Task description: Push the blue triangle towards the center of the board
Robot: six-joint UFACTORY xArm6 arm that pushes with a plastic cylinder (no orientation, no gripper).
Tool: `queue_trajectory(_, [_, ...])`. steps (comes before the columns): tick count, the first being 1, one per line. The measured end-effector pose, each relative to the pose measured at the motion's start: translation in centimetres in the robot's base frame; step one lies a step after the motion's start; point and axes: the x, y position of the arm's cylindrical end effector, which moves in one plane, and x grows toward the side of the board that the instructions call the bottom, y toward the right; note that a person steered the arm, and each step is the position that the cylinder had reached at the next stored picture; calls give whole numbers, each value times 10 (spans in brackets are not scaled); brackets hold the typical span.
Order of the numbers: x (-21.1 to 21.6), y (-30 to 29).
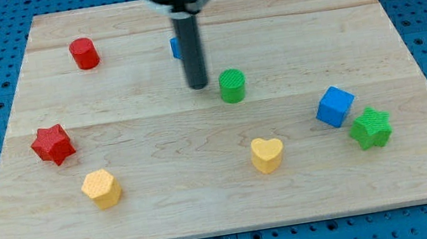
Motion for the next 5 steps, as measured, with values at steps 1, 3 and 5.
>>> queue_trajectory(1, [2,44])
queue_trajectory(3, [49,83])
queue_trajectory(5, [-52,-28])
